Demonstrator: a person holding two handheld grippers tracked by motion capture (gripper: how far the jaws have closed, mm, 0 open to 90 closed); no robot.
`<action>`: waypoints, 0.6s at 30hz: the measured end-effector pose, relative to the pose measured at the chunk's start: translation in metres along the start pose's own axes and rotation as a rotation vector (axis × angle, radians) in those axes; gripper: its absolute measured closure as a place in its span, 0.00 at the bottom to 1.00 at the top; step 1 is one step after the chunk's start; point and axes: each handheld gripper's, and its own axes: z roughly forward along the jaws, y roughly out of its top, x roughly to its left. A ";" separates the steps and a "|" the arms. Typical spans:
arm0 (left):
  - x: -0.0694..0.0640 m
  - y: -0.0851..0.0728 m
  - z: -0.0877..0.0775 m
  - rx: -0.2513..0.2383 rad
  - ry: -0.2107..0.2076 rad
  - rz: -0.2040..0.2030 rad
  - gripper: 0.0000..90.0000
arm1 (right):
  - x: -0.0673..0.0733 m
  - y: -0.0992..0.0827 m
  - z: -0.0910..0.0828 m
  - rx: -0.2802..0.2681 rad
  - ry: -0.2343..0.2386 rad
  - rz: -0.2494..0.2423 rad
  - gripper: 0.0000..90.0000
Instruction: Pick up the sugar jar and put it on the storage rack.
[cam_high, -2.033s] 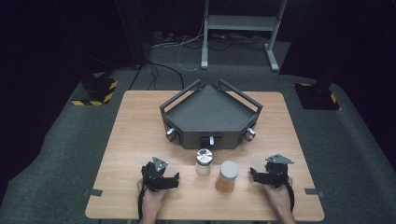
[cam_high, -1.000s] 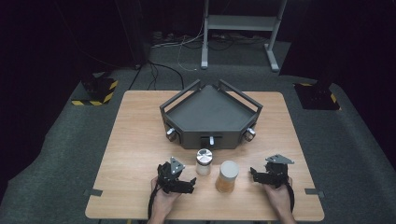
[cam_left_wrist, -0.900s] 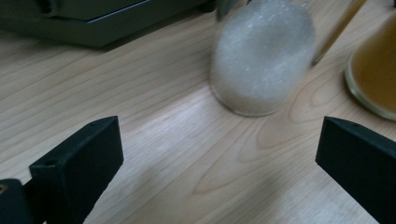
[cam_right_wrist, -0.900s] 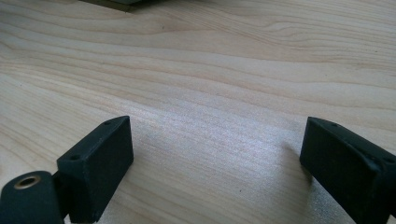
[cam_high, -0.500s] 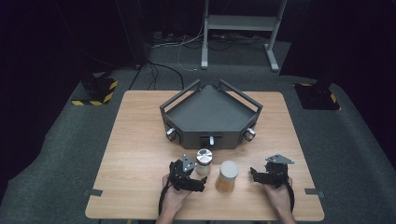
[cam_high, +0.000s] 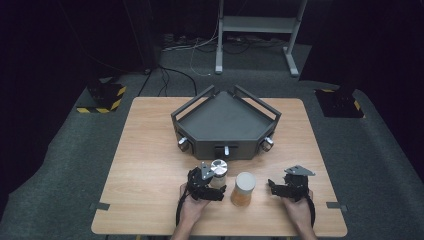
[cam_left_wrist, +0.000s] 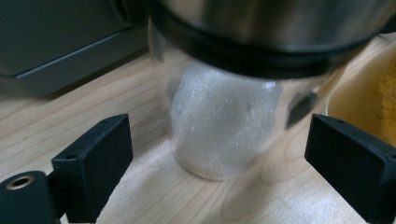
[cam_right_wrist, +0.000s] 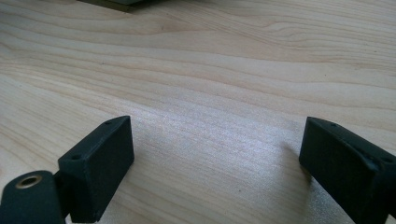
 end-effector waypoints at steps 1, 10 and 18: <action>0.000 0.001 0.001 0.001 0.001 0.002 0.10 | 0.000 0.000 0.000 0.000 0.000 0.000 0.11; -0.005 0.008 0.009 -0.005 0.012 0.005 0.15 | 0.000 0.000 0.000 -0.001 0.000 0.001 0.11; -0.006 0.010 0.013 -0.011 0.015 0.001 0.17 | 0.000 0.000 0.000 -0.001 -0.002 0.001 0.11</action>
